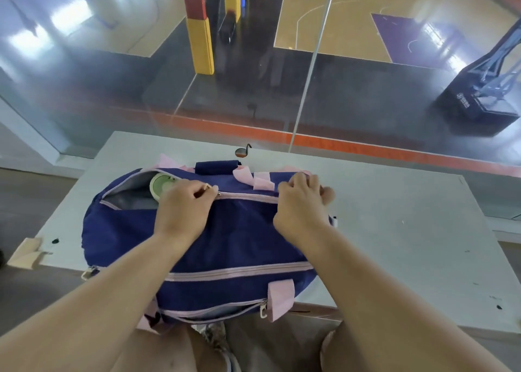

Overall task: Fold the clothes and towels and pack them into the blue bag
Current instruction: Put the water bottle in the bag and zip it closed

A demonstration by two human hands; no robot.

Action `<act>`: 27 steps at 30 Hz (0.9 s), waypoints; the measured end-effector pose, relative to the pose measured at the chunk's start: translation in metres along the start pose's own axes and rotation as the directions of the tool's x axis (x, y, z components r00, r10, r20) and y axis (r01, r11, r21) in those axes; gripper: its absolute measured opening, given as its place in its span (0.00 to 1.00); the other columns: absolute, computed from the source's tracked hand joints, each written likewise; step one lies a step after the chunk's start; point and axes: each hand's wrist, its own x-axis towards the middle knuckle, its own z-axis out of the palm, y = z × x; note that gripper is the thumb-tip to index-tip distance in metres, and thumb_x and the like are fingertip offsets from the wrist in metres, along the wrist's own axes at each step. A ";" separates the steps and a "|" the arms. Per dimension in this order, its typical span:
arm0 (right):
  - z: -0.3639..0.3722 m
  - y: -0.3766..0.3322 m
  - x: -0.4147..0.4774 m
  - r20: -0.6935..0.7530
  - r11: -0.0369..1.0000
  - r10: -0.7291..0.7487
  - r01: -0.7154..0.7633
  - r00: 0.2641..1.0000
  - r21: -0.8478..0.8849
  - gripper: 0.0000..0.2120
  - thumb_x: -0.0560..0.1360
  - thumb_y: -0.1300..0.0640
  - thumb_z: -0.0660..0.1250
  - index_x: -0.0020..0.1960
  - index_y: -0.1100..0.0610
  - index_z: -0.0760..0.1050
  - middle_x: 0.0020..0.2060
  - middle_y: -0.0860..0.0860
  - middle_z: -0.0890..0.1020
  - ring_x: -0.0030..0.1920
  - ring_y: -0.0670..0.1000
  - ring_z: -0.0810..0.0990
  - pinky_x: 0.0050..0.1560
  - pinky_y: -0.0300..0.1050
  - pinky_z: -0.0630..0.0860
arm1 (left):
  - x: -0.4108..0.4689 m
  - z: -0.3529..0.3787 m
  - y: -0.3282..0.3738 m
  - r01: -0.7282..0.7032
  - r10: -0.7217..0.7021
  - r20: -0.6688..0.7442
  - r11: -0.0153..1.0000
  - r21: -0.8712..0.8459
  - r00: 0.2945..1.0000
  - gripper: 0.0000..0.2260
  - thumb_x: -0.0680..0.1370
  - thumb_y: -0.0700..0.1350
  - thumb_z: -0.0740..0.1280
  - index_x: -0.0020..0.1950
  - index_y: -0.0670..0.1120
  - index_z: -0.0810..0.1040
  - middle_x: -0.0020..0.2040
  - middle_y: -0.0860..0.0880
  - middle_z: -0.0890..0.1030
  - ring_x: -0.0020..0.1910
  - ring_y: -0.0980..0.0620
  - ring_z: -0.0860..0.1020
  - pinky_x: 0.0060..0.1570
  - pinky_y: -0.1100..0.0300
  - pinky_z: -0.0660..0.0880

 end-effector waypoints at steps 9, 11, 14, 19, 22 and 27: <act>0.011 -0.026 0.003 -0.060 0.989 -0.146 0.146 0.987 -0.001 0.13 0.77 0.62 0.56 0.60 0.57 0.72 0.55 0.55 0.76 0.52 0.57 0.76 0.52 0.49 0.70 | 0.008 -0.029 -0.023 -0.121 0.126 -0.030 0.985 0.119 0.992 0.15 0.77 0.47 0.65 0.32 0.42 0.76 0.31 0.48 0.75 0.34 0.50 0.73 0.36 0.56 0.70; 0.012 -0.024 0.003 -0.071 0.992 -0.123 0.124 0.990 -0.001 0.12 0.78 0.61 0.56 0.59 0.57 0.72 0.54 0.55 0.77 0.50 0.58 0.78 0.48 0.48 0.71 | 0.011 -0.038 -0.037 -0.084 0.093 -0.059 0.987 0.140 0.994 0.15 0.77 0.46 0.65 0.30 0.45 0.73 0.31 0.50 0.74 0.32 0.52 0.71 0.32 0.60 0.65; 0.014 -0.018 0.003 -0.087 0.997 -0.070 0.068 0.994 -0.025 0.09 0.78 0.62 0.56 0.56 0.57 0.72 0.51 0.55 0.77 0.48 0.58 0.78 0.39 0.46 0.68 | 0.015 -0.059 -0.061 0.014 0.008 -0.123 0.984 0.180 0.992 0.14 0.78 0.45 0.63 0.33 0.44 0.76 0.33 0.48 0.77 0.33 0.49 0.72 0.34 0.59 0.63; 0.022 -0.011 0.001 -0.115 0.999 -0.033 0.031 0.993 -0.016 0.06 0.78 0.62 0.55 0.51 0.57 0.71 0.43 0.53 0.78 0.41 0.56 0.77 0.31 0.42 0.65 | 0.022 -0.096 -0.097 0.171 -0.125 -0.223 0.965 0.201 0.967 0.13 0.78 0.46 0.62 0.39 0.41 0.79 0.39 0.43 0.79 0.41 0.43 0.74 0.40 0.54 0.68; 0.025 -0.013 0.003 -0.116 1.000 -0.015 0.012 0.993 -0.027 0.05 0.78 0.62 0.55 0.51 0.57 0.69 0.42 0.54 0.77 0.39 0.56 0.75 0.27 0.41 0.59 | 0.022 -0.112 -0.116 0.267 -0.220 -0.235 0.945 0.189 0.947 0.13 0.77 0.45 0.61 0.36 0.40 0.76 0.36 0.42 0.78 0.38 0.40 0.75 0.37 0.53 0.69; 0.023 -0.015 0.002 -0.098 1.000 -0.009 0.009 0.995 -0.006 0.04 0.78 0.62 0.57 0.50 0.57 0.70 0.44 0.55 0.78 0.41 0.57 0.77 0.30 0.43 0.65 | 0.014 -0.108 -0.112 0.328 -0.289 -0.242 0.935 0.137 0.926 0.09 0.77 0.42 0.62 0.41 0.40 0.77 0.45 0.40 0.78 0.39 0.44 0.72 0.39 0.55 0.66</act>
